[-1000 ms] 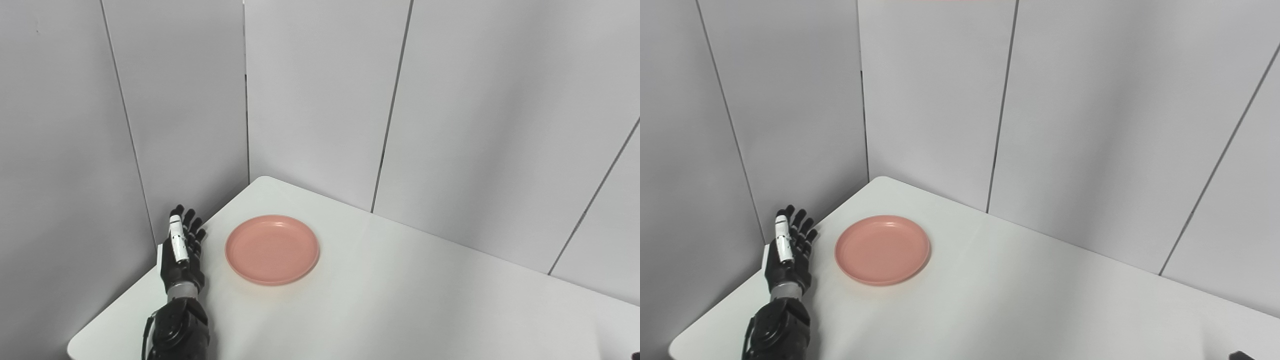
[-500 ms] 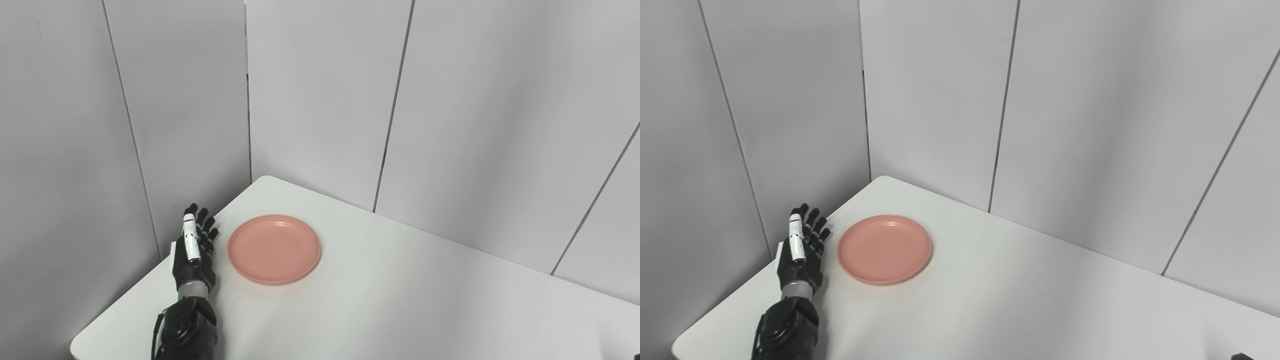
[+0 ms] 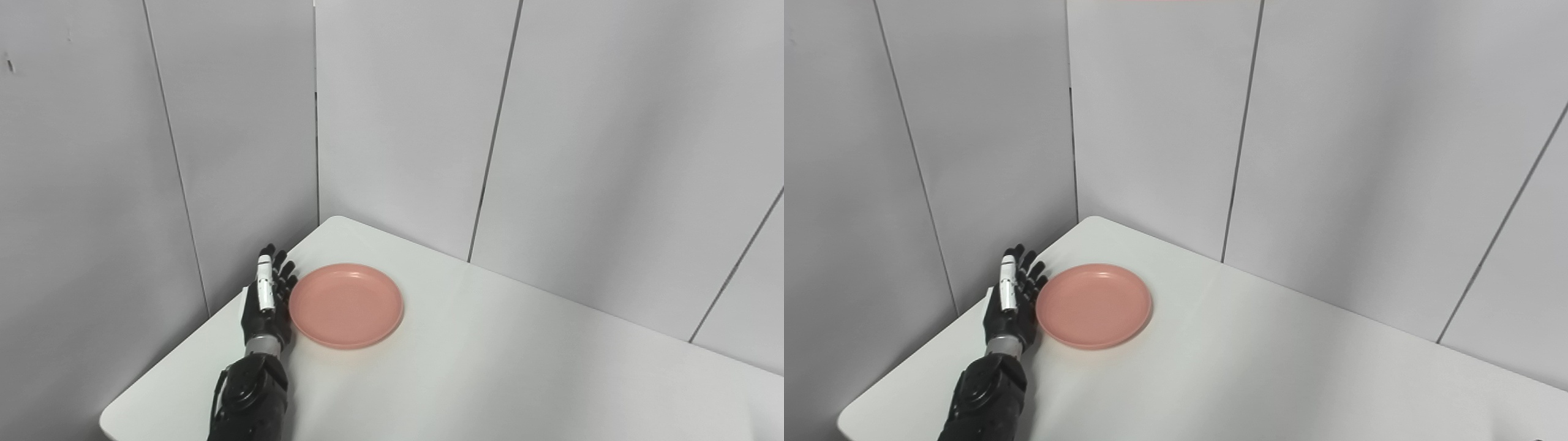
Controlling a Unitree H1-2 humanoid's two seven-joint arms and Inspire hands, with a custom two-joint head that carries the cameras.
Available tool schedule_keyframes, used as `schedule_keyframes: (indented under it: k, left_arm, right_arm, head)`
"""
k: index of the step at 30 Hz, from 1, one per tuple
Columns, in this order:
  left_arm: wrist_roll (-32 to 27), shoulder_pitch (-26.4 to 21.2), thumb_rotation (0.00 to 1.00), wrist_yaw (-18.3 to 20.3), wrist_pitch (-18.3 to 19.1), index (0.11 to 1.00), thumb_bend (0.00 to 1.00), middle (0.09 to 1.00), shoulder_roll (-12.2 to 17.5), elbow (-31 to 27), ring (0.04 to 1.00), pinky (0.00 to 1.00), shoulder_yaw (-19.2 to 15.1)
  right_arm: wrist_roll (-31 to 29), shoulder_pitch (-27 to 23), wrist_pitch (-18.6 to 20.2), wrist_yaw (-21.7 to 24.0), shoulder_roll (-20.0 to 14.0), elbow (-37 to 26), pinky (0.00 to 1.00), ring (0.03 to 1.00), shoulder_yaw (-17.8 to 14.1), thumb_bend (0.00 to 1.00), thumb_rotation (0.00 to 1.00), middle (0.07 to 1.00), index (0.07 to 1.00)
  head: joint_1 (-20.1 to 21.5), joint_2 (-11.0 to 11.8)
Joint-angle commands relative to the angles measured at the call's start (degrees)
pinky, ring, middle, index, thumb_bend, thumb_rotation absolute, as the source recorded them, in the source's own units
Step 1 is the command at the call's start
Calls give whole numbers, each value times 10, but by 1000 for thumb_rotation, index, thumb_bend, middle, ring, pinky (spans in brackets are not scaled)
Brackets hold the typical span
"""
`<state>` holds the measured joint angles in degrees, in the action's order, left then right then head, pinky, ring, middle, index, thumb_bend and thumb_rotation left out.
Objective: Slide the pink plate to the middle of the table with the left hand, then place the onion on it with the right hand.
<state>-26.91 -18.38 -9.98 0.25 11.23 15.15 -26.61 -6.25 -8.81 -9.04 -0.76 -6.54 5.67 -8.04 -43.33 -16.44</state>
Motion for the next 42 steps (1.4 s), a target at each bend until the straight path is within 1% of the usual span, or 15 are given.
schedule_keyframes:
  k: [1, 3, 5, 7, 12, 17, 20, 23, 27, 30, 33, 37, 40, 42]
  left_arm:
    - [4, -13, 1000, 12, 15, 974, 366, 980, 8, 8, 971, 989, 9]
    - [4, -16, 1000, 17, 18, 974, 364, 981, 12, 18, 971, 986, 13]
    - [3, -19, 1000, 22, 21, 974, 366, 980, 15, 25, 973, 983, 15]
    - [2, -22, 1000, 25, 24, 972, 355, 977, 16, 28, 969, 982, 17]
    - [3, -30, 1000, 37, 21, 972, 365, 980, 22, 48, 963, 982, 22]
    - [-5, -38, 1000, 51, 20, 968, 375, 977, 24, 69, 960, 973, 21]
    - [-11, -43, 1000, 66, 22, 971, 377, 980, 26, 82, 964, 968, 23]
    - [-16, -47, 1000, 78, 26, 979, 384, 987, 26, 90, 971, 985, 22]
    - [-20, -52, 1000, 89, 35, 975, 383, 978, 26, 101, 965, 977, 24]
    - [-26, -56, 1000, 100, 40, 976, 388, 976, 26, 109, 963, 971, 25]
    - [-32, -60, 1000, 101, 51, 976, 384, 973, 22, 108, 963, 975, 25]
    - [-20, -66, 1000, 105, 54, 967, 374, 968, 21, 108, 957, 965, 42]
    - [-16, -70, 1000, 104, 58, 962, 372, 966, 19, 108, 953, 956, 51]
    - [-15, -74, 1000, 105, 58, 958, 366, 966, 16, 109, 953, 953, 57]
  right_arm:
    - [0, 37, -12, 6, -4, 33, 583, 778, -2, 490, 854, 796, 753]
    - [0, 39, -10, 5, -2, 29, 577, 777, -2, 489, 851, 797, 752]
    - [1, 40, -5, 1, 0, 25, 596, 777, -4, 490, 853, 797, 752]
    - [1, 40, 1, -3, 2, 21, 582, 759, -5, 495, 822, 771, 717]
    - [1, 40, 3, -5, 4, 18, 565, 745, -6, 508, 805, 758, 703]
    - [8, 44, 2, -5, 3, 13, 587, 757, -3, 504, 832, 774, 726]
    - [5, 41, -6, -4, 3, 22, 576, 748, -5, 517, 821, 765, 717]
    - [2, 43, -11, 1, 1, 24, 581, 753, -4, 512, 821, 767, 718]
    - [2, 46, -9, 2, 2, 20, 595, 764, -3, 513, 846, 781, 735]
    - [7, 48, 3, -3, 5, 8, 612, 766, -3, 520, 845, 783, 735]
    - [9, 49, 0, -3, 6, 6, 627, 776, -2, 539, 847, 792, 743]
    - [13, 51, -2, 0, 3, 5, 634, 781, 1, 550, 870, 793, 747]
    - [12, 52, 11, -1, 4, -3, 621, 778, 1, 578, 856, 787, 742]
    - [16, 54, 14, -4, 5, -7, 620, 778, 1, 564, 857, 785, 743]
  head:
    - [-1, 1]
    - [1, 1]
    - [1, 1]
    - [1, 1]
    - [5, -1]
    - [7, -2]
    - [9, -4]
    - [12, -6]
    - [16, -9]
    - [20, -11]
    - [24, -13]
    - [28, -16]
    - [31, -18]
    - [35, -21]
